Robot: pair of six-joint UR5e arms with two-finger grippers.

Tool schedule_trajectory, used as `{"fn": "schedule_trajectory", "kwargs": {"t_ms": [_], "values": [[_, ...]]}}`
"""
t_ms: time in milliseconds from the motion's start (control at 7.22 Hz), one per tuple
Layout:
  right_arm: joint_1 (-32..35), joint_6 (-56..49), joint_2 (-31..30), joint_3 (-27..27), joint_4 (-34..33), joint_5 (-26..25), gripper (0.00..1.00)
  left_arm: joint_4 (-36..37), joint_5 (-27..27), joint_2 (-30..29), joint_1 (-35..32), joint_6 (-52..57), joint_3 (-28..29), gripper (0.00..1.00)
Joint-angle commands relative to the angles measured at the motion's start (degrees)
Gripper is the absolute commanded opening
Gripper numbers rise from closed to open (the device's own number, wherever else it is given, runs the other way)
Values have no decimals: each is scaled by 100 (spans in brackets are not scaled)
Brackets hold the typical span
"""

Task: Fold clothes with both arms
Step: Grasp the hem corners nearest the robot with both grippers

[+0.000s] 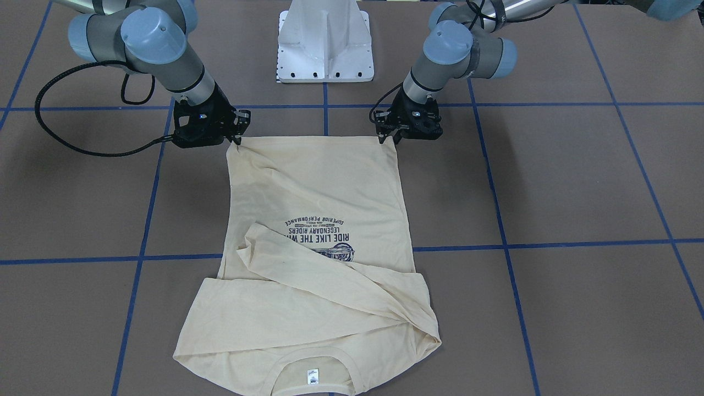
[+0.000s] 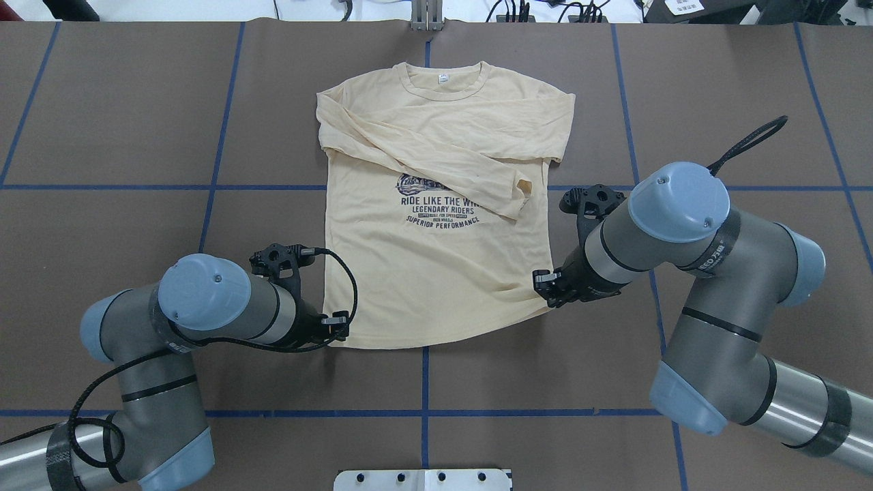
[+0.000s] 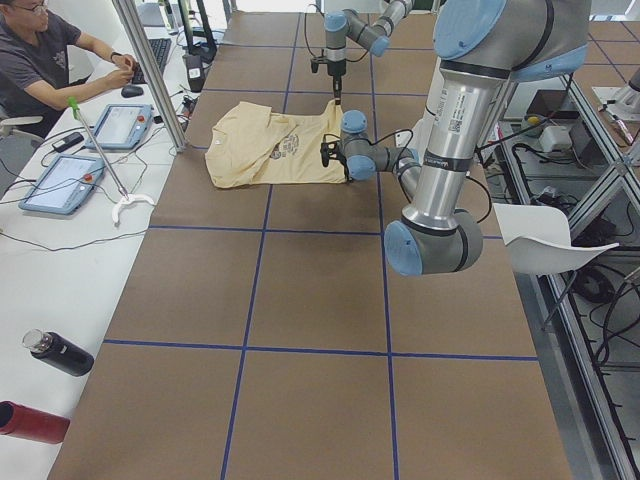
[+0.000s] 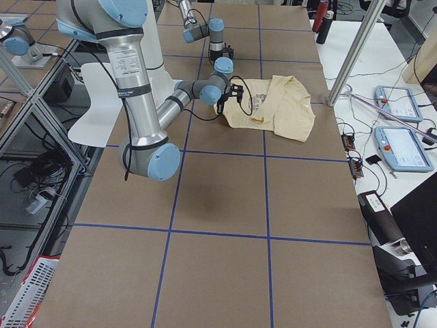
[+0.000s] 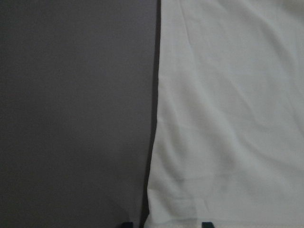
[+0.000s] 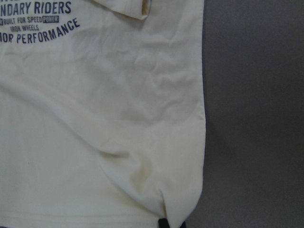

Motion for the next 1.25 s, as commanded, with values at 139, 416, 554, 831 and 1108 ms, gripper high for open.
{"fn": "schedule_trajectory", "kwargs": {"t_ms": [139,416,554,831,1108], "values": [[-8,0,10,3,9,0,0,0,9,-6,-18,-2,78,37],[-8,0,10,-5,0,0,0,0,0,-6,-114,-10,69,0],[-8,0,10,-5,9,0,0,0,-26,-6,-158,-10,34,0],[-8,0,10,-5,9,9,0,44,-53,-15,-237,16,-80,0],[9,52,-68,212,9,78,0,262,-263,72,-273,7,-613,0]]}}
